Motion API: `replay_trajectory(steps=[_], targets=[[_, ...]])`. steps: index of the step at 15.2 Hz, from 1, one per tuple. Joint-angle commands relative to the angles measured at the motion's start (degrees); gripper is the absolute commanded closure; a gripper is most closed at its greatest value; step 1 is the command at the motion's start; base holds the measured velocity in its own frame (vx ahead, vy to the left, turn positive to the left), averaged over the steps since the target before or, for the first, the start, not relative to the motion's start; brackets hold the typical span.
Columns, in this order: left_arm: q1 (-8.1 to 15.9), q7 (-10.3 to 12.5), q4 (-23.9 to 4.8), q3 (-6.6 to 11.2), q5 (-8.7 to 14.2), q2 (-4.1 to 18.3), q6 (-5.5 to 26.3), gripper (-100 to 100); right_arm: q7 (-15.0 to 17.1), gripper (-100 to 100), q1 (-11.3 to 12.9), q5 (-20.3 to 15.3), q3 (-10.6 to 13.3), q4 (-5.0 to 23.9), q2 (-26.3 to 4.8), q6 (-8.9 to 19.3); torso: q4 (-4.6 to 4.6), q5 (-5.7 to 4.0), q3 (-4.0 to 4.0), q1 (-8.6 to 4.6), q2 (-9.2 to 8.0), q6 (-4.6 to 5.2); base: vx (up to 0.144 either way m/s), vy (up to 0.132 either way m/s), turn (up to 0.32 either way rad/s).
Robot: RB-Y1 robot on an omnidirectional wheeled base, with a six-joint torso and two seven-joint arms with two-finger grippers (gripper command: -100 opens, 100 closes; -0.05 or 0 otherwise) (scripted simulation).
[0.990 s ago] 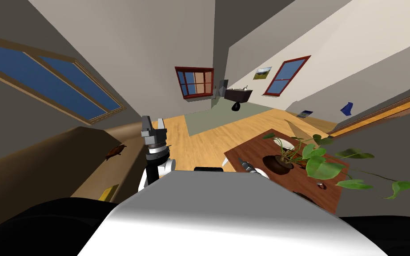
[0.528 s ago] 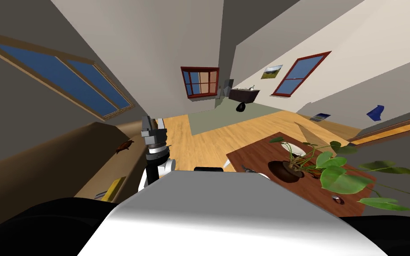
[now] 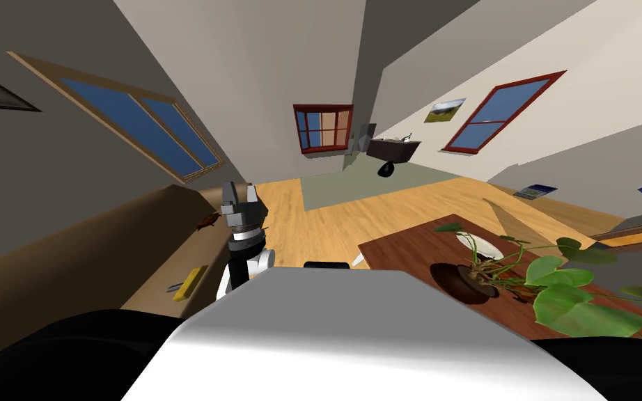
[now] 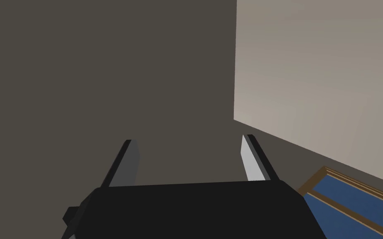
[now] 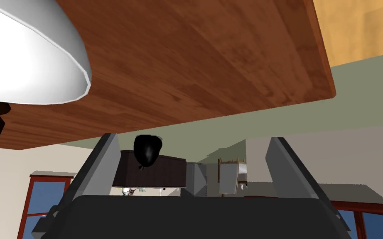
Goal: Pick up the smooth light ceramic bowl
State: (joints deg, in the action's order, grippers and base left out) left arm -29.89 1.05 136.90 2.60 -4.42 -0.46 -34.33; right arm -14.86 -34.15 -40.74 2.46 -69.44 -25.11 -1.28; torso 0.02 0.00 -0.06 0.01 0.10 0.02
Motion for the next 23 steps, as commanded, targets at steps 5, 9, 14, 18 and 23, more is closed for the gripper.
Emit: replay_trajectory(steps=[5,9,14,18,23], targets=[[0.0,0.0,0.0,0.00,0.0,0.0,0.0,0,-1.9,-100,0.1,-4.1,0.2,6.8,-0.1,2.6,-0.01,0.01,0.00,0.03,0.00,-0.04,0.015,0.004,0.140],[0.0,0.0,0.0,0.00,0.0,0.0,0.0,0,-3.2,-100,-0.1,-7.5,0.4,11.9,-0.2,4.8,0.01,0.02,-0.02,0.04,0.04,-0.02,0.026,0.008,0.183],[0.0,0.0,0.0,0.00,0.0,0.0,0.0,0,-4.9,-100,-0.4,-11.9,0.8,18.4,-0.1,7.6,0.01,0.03,-0.03,0.09,0.06,-0.02,0.029,0.017,0.199],[0.0,0.0,0.0,0.00,0.0,0.0,0.0,0,-5.8,-100,-0.5,-14.2,1.1,21.9,0.1,9.1,0.01,0.03,-0.02,0.11,0.04,-0.02,0.025,0.016,0.130],[0.0,0.0,0.0,0.00,0.0,0.0,0.0,0,-6.7,-100,-0.7,-16.6,1.5,25.6,0.4,10.5,0.01,0.04,-0.02,0.12,0.05,-0.01,0.025,0.017,0.115]])
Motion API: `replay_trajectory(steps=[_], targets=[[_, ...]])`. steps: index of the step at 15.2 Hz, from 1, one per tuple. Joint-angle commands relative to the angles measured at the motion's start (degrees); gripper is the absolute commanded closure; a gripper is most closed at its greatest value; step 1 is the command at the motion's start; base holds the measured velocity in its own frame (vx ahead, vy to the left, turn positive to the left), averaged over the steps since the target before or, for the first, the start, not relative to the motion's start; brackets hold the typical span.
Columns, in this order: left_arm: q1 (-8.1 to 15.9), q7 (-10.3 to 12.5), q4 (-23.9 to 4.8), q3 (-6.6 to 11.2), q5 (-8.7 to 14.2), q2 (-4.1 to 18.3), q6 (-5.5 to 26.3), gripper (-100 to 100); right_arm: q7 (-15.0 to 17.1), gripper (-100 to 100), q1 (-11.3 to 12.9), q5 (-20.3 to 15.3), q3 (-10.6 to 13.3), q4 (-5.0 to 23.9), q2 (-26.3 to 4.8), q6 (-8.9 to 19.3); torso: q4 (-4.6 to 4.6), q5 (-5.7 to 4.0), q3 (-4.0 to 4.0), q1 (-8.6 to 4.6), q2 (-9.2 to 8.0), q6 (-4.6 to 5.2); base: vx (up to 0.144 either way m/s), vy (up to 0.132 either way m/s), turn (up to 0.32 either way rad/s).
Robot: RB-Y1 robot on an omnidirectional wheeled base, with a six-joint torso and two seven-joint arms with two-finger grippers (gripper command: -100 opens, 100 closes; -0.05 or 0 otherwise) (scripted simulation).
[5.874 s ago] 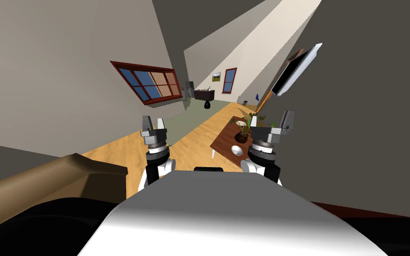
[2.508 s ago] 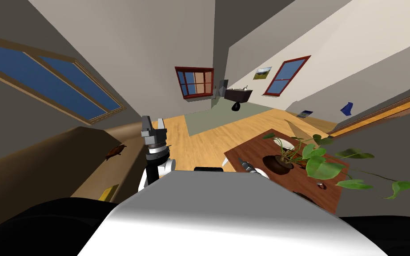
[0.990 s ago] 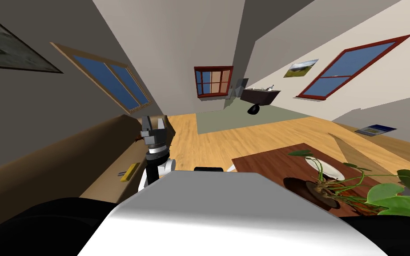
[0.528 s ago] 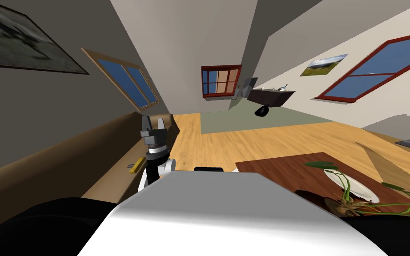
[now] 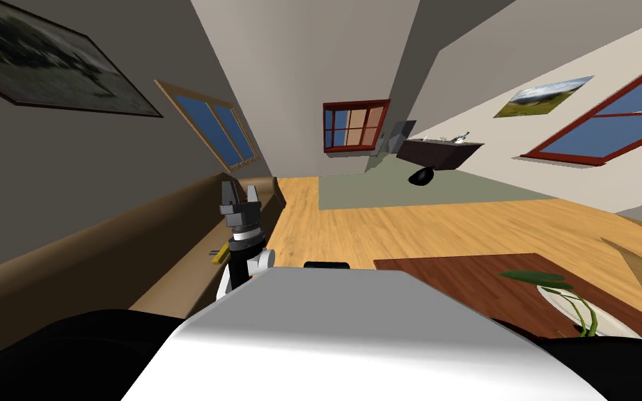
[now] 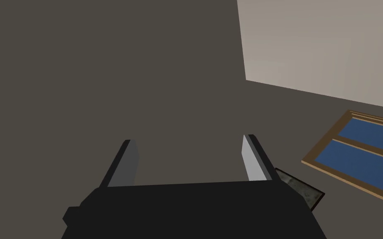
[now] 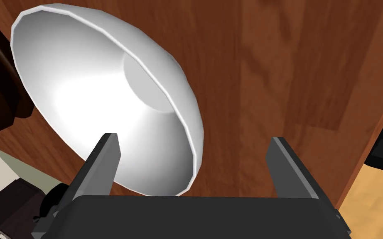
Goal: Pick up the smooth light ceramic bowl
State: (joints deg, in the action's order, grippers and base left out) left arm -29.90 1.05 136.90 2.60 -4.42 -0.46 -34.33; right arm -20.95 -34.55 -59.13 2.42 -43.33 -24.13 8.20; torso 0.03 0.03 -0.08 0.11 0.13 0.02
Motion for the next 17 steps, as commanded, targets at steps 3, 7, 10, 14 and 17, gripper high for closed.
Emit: replay_trajectory(steps=[3,7,10,14,17], targets=[[0.0,0.0,0.0,0.00,0.0,0.0,0.0,0,-0.6,-100,1.6,1.2,1.3,0.9,0.8,1.8,-0.01,-0.01,0.03,-0.03,-0.05,0.00,-0.008,-0.012,0.004],[0.0,0.0,0.0,0.01,0.0,0.0,0.0,0,-1.2,-100,5.0,1.7,2.1,3.3,2.8,4.0,-0.09,-0.10,0.23,-0.45,-0.42,-0.02,-0.089,-0.093,0.049],[0.0,0.0,0.0,0.00,0.0,0.0,0.0,0,-0.7,100,4.5,0.9,1.5,3.3,2.3,3.1,-0.07,-0.07,0.18,-0.26,-0.30,0.00,-0.030,-0.029,0.010],[0.0,0.0,0.0,0.00,0.0,0.0,0.0,0,-0.8,100,2.7,1.3,1.5,1.7,1.5,2.5,-0.05,-0.05,0.10,-0.12,-0.15,-0.01,0.007,0.008,-0.008],[0.0,0.0,0.0,0.00,0.0,0.0,0.0,0,-0.4,100,0.4,1.0,1.0,0.1,0.1,1.0,0.02,0.01,-0.07,0.28,0.15,0.03,0.094,0.103,-0.061]])
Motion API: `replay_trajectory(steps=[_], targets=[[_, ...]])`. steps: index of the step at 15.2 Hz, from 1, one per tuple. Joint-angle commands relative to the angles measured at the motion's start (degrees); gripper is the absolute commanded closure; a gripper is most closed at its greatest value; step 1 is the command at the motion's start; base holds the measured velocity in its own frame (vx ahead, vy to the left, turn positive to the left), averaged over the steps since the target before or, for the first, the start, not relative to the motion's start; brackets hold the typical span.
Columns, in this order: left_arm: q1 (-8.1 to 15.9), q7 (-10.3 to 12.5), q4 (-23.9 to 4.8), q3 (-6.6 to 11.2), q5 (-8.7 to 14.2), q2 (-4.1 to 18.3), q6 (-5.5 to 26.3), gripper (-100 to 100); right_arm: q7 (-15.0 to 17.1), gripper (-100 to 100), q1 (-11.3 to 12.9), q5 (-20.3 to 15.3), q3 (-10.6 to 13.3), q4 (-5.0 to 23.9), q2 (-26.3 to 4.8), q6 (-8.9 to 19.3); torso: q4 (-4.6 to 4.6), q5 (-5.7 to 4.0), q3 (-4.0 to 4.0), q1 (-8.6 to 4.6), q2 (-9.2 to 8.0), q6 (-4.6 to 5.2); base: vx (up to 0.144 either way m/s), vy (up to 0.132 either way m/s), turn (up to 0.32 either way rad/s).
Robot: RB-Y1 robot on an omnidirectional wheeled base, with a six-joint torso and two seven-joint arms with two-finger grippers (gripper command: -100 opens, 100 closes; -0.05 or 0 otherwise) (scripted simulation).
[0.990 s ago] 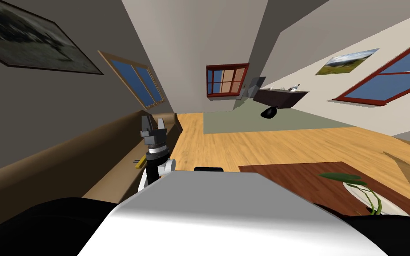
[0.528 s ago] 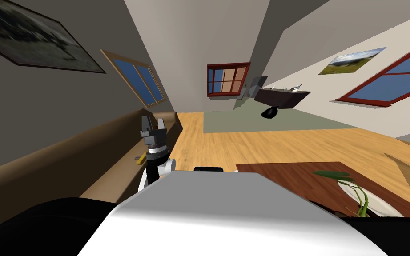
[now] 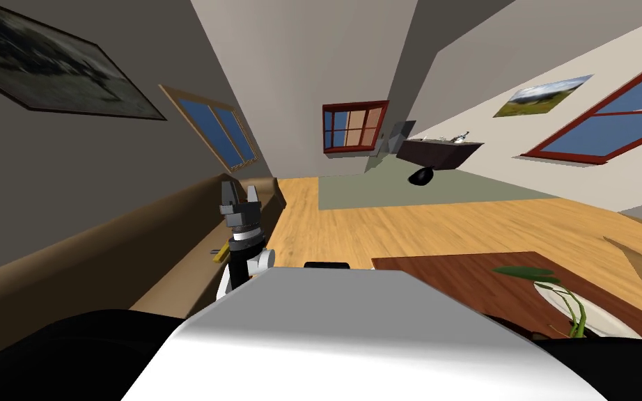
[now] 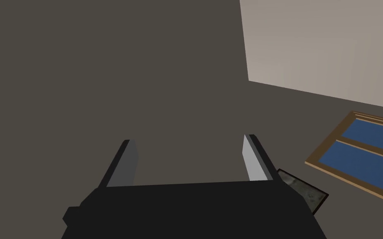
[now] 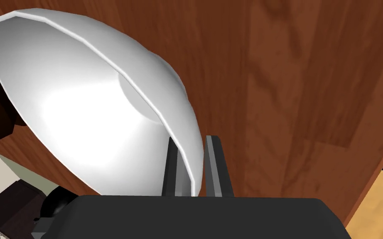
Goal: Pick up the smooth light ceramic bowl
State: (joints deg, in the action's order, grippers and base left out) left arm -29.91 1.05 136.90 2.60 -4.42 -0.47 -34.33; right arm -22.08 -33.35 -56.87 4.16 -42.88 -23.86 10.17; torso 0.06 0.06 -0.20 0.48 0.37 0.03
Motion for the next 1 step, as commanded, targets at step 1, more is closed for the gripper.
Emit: replay_trajectory(steps=[1], targets=[[0.0,0.0,0.0,0.00,0.0,0.0,0.0,0,0.0,100,0.0,0.0,0.0,0.0,0.0,0.0,0.00,0.00,0.00,0.00,0.00,0.00,0.059,0.072,-0.028]])
